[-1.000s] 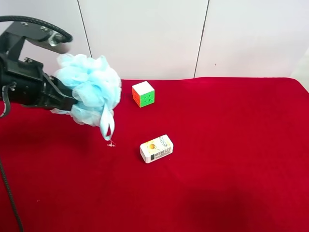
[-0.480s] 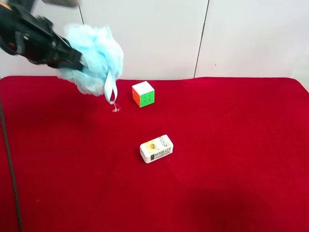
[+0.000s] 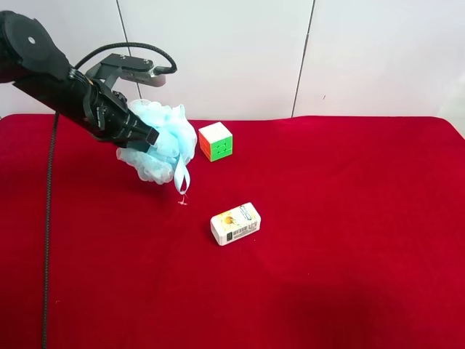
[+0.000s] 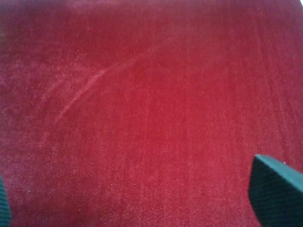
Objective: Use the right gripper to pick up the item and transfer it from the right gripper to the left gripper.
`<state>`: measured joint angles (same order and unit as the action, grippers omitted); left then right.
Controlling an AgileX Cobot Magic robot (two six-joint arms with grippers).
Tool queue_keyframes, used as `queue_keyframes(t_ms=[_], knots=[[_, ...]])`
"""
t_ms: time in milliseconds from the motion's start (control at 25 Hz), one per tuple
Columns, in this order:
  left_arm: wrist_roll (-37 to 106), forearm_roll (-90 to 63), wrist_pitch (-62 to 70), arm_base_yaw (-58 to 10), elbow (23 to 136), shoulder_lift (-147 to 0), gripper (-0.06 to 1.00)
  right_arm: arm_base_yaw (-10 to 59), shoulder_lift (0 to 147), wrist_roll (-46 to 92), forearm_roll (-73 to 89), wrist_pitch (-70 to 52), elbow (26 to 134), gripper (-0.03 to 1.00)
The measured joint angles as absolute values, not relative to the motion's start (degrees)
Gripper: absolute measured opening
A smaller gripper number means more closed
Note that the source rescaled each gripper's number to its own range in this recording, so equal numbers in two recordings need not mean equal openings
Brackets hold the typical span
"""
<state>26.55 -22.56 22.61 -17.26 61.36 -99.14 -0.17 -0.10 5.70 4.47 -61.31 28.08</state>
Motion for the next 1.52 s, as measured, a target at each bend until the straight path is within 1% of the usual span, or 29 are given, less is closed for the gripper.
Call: queue_keyframes(t_ms=[400, 440, 480, 520, 680, 720, 800, 960, 1240, 1520], knots=[[26.5, -22.9, 19.0, -17.3, 61.4, -99.7, 0.0, -0.2, -0.1, 5.7, 4.5, -61.3, 28.1, 1.0], [26.5, -22.9, 19.0, -17.3, 61.4, -99.7, 0.03, -0.2, -0.1, 5.7, 4.5, -61.3, 28.1, 1.0], [26.5, -22.9, 18.9, -17.3, 61.4, -99.7, 0.08, -0.2, -0.1, 5.7, 4.5, -61.3, 28.1, 1.0], [26.5, -22.9, 18.9, -17.3, 61.4, -99.7, 0.18, -0.2, -0.1, 5.7, 4.5, -61.3, 28.1, 1.0], [26.5, -22.9, 19.0, -17.3, 61.4, -99.7, 0.8, -0.2, -0.1, 5.7, 4.5, -61.3, 28.1, 1.0], [26.5, -23.0, 19.2, -17.3, 61.4, -99.7, 0.89, -0.2, -0.1, 5.7, 4.5, -61.3, 28.1, 1.0], [26.5, -23.0, 19.3, -17.3, 61.4, -99.7, 0.96, -0.2, -0.1, 5.7, 4.5, -61.3, 28.1, 1.0], [26.5, -23.0, 19.4, -17.3, 61.4, -99.7, 0.99, -0.2, -0.1, 5.7, 4.5, -61.3, 28.1, 1.0], [26.5, -23.0, 20.4, -17.3, 61.5, -99.6, 1.0, -0.2, -0.1, 5.7, 4.5, -61.3, 28.1, 1.0], [26.5, -23.0, 28.8, -17.3, 61.7, -93.6, 1.0, -0.2, -0.1, 5.7, 4.5, -61.3, 28.1, 1.0]])
